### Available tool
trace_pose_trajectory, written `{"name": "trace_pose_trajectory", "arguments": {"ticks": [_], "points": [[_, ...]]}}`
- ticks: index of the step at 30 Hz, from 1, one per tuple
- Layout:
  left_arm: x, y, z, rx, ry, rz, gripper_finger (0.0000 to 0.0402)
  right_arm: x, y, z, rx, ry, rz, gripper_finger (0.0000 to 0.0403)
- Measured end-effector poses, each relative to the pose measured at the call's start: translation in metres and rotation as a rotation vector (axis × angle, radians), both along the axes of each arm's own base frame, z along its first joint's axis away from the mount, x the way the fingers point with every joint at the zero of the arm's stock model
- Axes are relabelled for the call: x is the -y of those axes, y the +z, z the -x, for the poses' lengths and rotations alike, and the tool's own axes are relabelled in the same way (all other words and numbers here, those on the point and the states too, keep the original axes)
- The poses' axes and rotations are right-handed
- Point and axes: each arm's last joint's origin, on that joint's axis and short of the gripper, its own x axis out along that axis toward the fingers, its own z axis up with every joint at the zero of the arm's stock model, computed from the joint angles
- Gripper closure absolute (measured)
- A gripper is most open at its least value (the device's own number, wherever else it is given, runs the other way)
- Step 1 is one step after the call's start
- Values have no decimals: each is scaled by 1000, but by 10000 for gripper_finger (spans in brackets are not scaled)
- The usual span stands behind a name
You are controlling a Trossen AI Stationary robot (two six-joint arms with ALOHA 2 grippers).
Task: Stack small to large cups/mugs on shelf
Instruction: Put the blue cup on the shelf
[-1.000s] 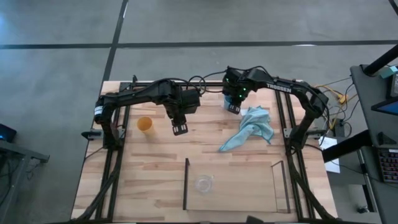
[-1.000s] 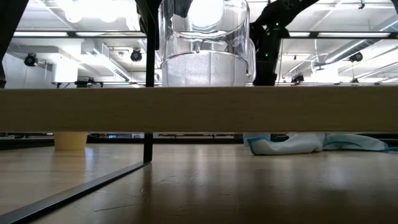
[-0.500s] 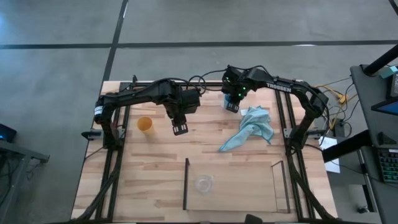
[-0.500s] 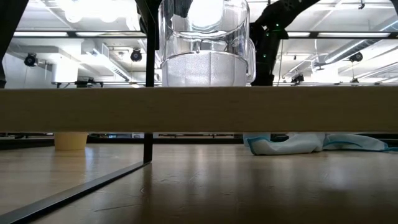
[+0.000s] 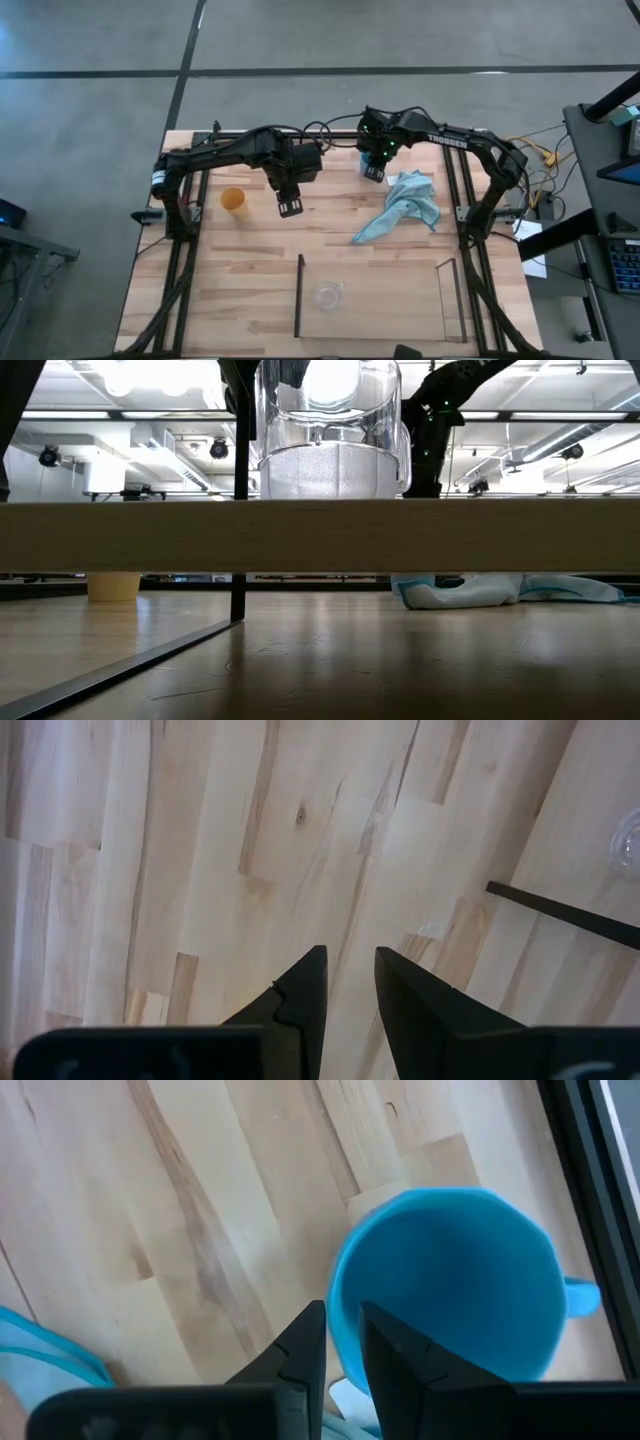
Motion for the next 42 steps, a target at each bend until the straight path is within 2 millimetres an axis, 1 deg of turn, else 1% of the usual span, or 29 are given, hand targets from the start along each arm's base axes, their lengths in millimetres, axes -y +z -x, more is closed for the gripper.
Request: {"name": "trace_pose_trajectory", "arguments": {"ticks": [9, 18, 21, 25, 30, 35, 38, 42], "points": [[0, 0, 0, 4, 0, -1, 329, 4, -16, -6, -41, -4, -24, 344], [0, 0, -1, 6, 0, -1, 329, 5, -18, -6, -55, -11, -2, 346], [0, 0, -1, 7, 0, -1, 329, 5, -19, -7, -55, -10, -3, 356], [0, 0, -1, 15, 0, -2, 329, 6, -20, -8, -57, -14, -1, 385], [0, 0, -2, 19, 1, -3, 329, 5, -20, -8, -59, -13, -1, 390], [-1, 0, -2, 19, 1, -3, 329, 0, -12, -4, -52, -32, -1, 392], [-1, 0, -2, 19, 1, -3, 329, -5, -1, -1, -38, -60, -8, 393], [0, 0, -2, 19, 1, -3, 329, -18, 18, 6, -10, -76, -3, 393]]}}
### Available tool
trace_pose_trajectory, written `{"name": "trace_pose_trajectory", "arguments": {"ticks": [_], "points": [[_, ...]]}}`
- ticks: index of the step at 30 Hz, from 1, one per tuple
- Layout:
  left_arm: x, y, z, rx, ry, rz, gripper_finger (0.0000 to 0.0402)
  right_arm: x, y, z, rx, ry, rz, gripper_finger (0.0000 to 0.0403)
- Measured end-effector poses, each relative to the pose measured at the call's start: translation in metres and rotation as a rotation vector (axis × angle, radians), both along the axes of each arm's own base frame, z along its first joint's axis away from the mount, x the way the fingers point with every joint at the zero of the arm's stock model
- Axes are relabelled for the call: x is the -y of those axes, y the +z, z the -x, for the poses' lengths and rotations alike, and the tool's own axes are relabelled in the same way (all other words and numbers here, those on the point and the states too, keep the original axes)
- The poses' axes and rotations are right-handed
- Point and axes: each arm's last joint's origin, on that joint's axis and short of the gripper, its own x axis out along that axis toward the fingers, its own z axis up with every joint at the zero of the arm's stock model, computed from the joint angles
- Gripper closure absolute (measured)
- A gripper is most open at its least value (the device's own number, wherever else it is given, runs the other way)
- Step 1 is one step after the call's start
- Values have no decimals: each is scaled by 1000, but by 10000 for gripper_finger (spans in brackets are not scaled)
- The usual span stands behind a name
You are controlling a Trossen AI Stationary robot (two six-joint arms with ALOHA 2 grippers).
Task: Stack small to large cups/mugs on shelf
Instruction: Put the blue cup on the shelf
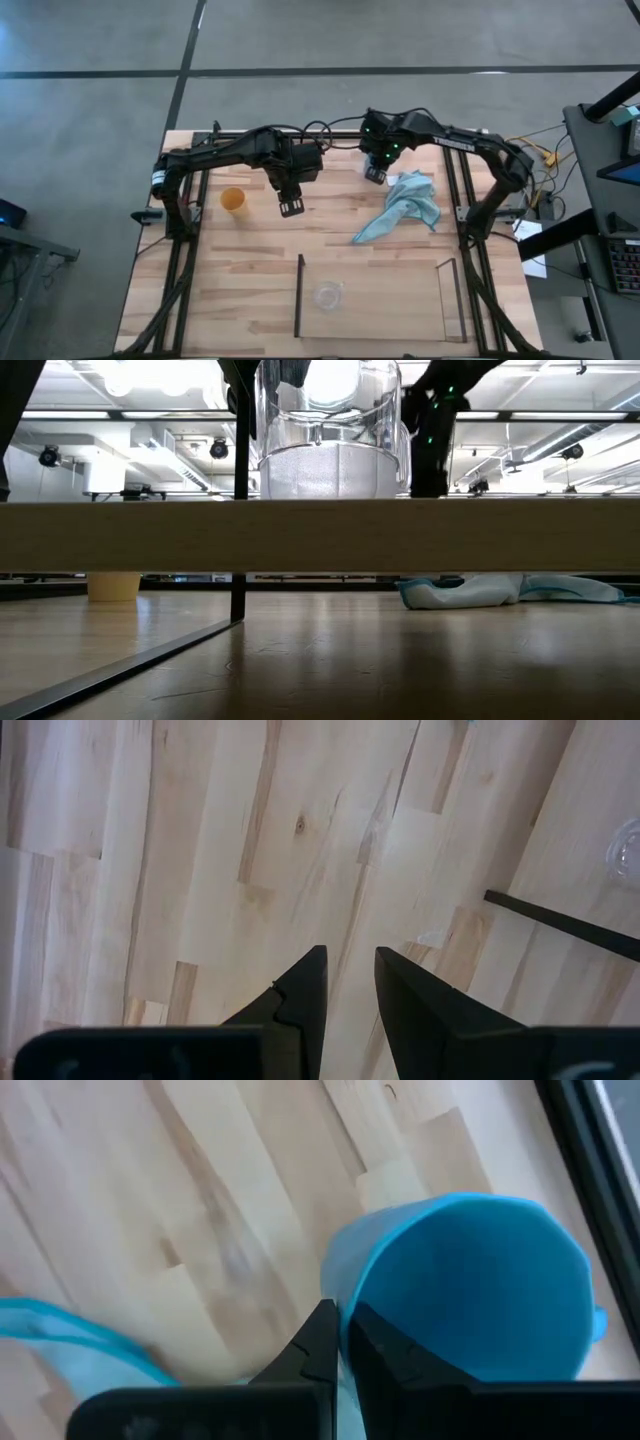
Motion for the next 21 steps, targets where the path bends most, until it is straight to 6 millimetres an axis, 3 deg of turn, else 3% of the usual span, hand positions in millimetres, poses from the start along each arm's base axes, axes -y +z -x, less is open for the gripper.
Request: {"name": "trace_pose_trajectory", "arguments": {"ticks": [8, 21], "points": [[0, 0, 0, 0, -3, 0, 329, -42, 33, 8, 68, -10, -2, 393], [0, 0, 0, -1, -6, -1, 329, -145, 69, 21, 151, 77, -87, 392]]}}
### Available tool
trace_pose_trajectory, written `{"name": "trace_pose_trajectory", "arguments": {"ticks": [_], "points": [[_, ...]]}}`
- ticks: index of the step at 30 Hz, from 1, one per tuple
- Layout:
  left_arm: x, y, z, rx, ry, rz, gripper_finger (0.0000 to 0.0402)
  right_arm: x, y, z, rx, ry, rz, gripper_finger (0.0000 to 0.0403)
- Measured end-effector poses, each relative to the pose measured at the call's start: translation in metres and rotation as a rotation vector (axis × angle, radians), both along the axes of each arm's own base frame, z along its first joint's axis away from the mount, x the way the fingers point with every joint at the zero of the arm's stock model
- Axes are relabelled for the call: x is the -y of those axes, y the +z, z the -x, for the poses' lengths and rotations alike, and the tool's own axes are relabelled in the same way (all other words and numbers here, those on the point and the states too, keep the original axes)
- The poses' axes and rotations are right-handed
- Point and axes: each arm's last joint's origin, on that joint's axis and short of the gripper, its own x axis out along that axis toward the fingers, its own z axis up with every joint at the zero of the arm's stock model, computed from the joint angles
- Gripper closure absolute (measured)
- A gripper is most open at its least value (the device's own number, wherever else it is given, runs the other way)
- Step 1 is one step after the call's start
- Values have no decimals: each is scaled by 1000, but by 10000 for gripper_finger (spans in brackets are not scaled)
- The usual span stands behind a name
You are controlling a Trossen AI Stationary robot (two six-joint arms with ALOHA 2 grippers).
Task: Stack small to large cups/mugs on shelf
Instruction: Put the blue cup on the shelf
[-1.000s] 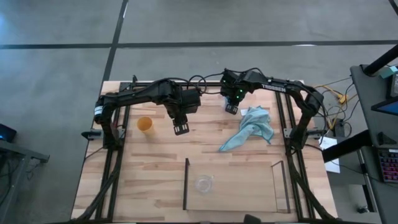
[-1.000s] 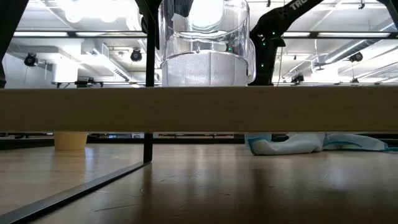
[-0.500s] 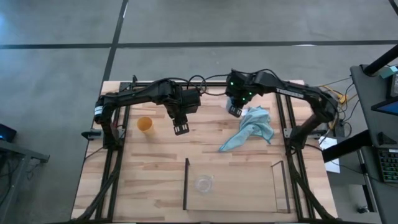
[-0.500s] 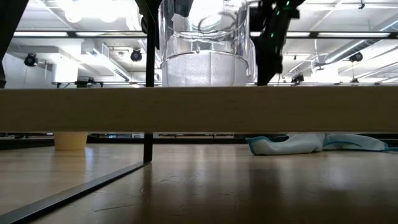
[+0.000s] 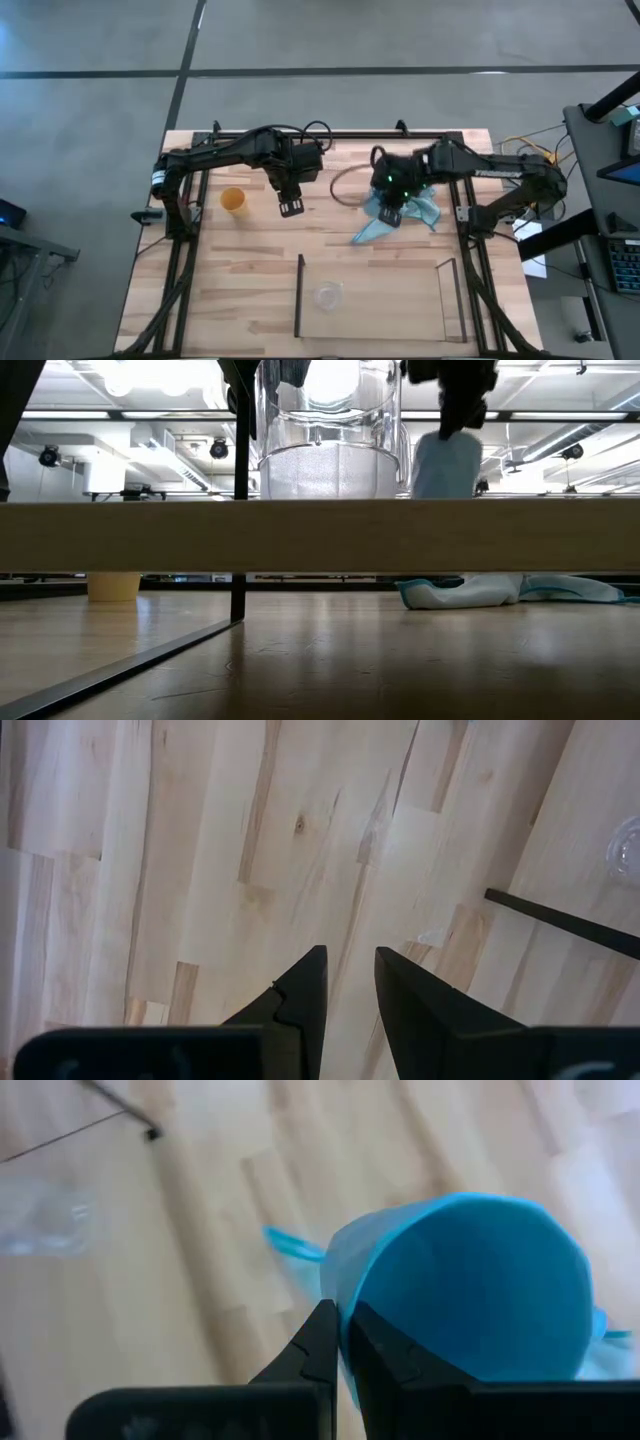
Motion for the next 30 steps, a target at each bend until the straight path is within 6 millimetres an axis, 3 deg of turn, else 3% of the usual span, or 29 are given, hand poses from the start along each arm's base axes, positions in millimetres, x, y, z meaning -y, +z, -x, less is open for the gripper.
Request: {"name": "trace_pose_trajectory", "arguments": {"ticks": [7, 18, 22, 30], "points": [[0, 0, 0, 0, -2, 0, 329, -62, -4, -2, -20, 83, -62, 391], [-1, 0, 0, -5, 9, -39, 329, -145, -33, -7, -84, 230, -95, 391], [-1, 0, 0, -5, 14, -38, 329, -164, -44, -12, -89, 276, -101, 391], [-1, 0, 0, -5, 18, -38, 329, -182, -53, -22, -33, 217, -142, 390]]}}
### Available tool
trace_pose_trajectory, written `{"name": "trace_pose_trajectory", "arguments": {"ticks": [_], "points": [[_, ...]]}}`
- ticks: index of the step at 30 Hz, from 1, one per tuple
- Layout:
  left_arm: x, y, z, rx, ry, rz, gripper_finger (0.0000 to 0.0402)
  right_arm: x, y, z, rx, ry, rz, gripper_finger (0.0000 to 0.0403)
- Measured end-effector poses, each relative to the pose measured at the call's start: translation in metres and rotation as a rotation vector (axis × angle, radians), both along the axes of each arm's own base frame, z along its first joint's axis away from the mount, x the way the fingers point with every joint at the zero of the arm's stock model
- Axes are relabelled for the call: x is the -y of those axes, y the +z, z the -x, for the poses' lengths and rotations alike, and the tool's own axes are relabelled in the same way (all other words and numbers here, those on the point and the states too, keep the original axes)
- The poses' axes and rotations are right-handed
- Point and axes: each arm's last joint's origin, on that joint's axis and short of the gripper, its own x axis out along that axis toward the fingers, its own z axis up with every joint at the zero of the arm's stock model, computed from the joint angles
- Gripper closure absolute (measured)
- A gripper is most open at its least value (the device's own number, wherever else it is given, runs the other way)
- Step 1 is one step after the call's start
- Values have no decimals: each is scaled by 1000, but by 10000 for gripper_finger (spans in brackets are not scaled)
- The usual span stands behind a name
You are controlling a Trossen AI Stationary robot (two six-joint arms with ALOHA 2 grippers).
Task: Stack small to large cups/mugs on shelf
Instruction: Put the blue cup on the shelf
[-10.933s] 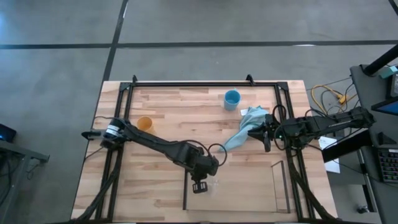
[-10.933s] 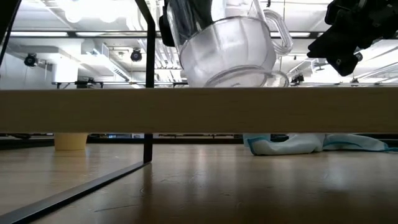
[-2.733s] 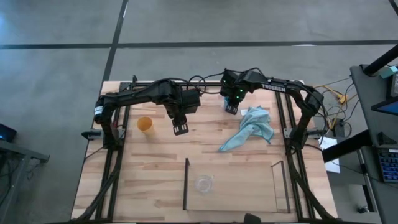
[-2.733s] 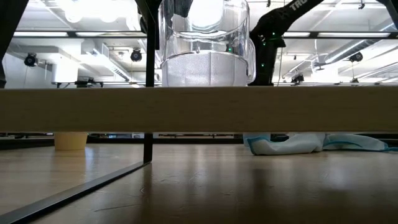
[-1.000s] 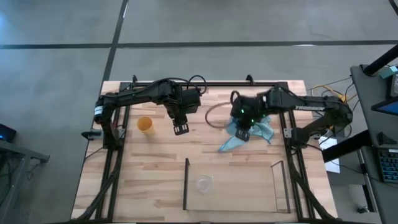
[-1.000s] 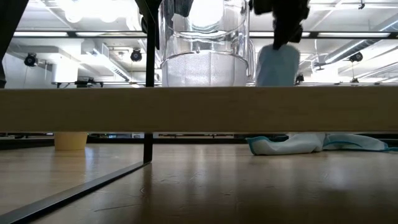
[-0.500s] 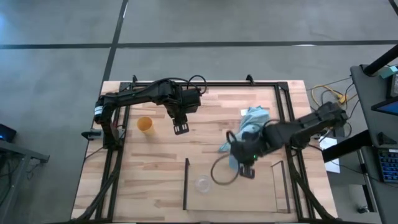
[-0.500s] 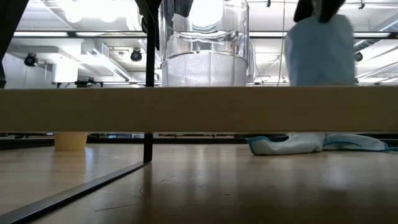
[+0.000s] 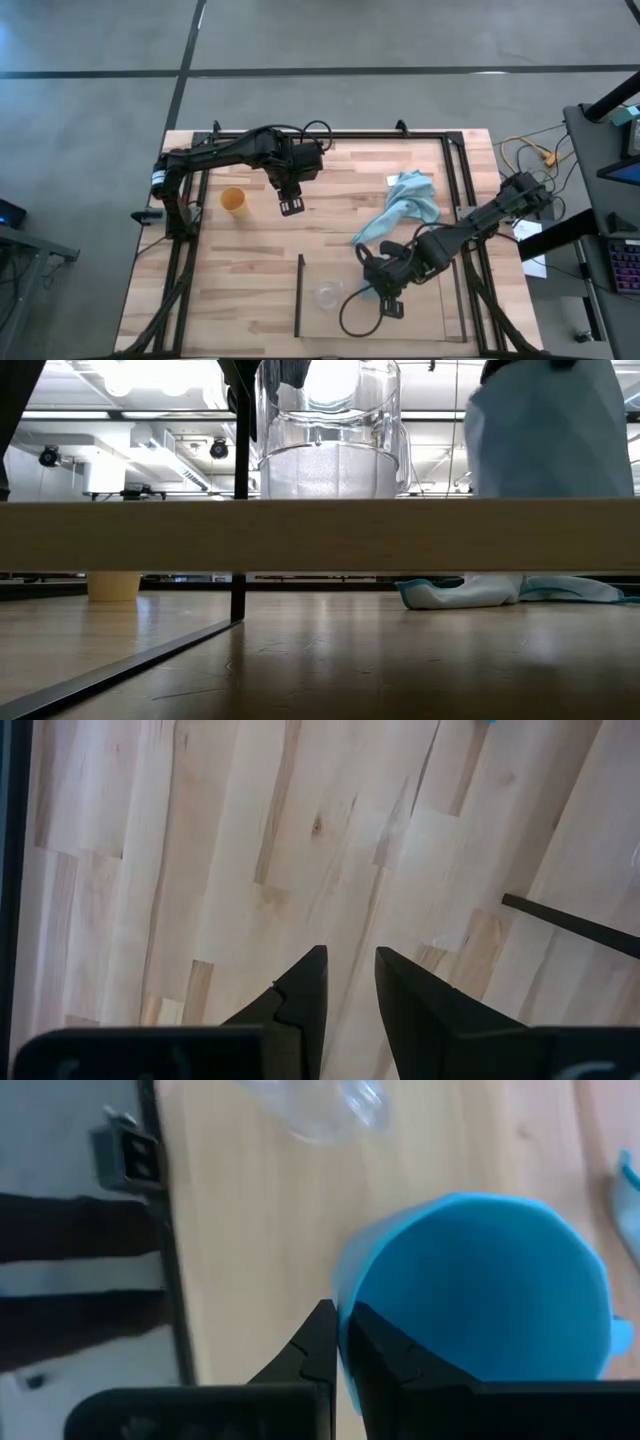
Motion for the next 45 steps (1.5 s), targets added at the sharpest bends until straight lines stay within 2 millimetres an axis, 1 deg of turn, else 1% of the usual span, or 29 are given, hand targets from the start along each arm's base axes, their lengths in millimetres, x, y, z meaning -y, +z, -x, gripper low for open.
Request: {"name": "trace_pose_trajectory", "arguments": {"ticks": [4, 8, 15, 24, 33, 38, 45], "points": [[0, 0, 0, 0, -2, 0, 329, -5, -2, -7, 33, -50, -47, 390], [0, 0, 0, -1, -13, -3, 329, -8, -6, -15, 84, -89, -33, 390], [1, 0, 1, -15, -86, -17, 329, -14, -15, -26, 100, -168, -64, 390], [1, -1, 1, -15, -88, -18, 329, -14, -15, -26, 120, -205, -60, 390], [1, 0, 0, -7, -80, -18, 329, -16, -15, -25, 126, -177, -46, 390], [1, 0, 0, -7, -80, -15, 329, -20, -16, -23, 143, -125, -10, 390], [1, 0, 0, -6, -79, -10, 329, -26, -17, -19, 145, -110, -2, 390]]}}
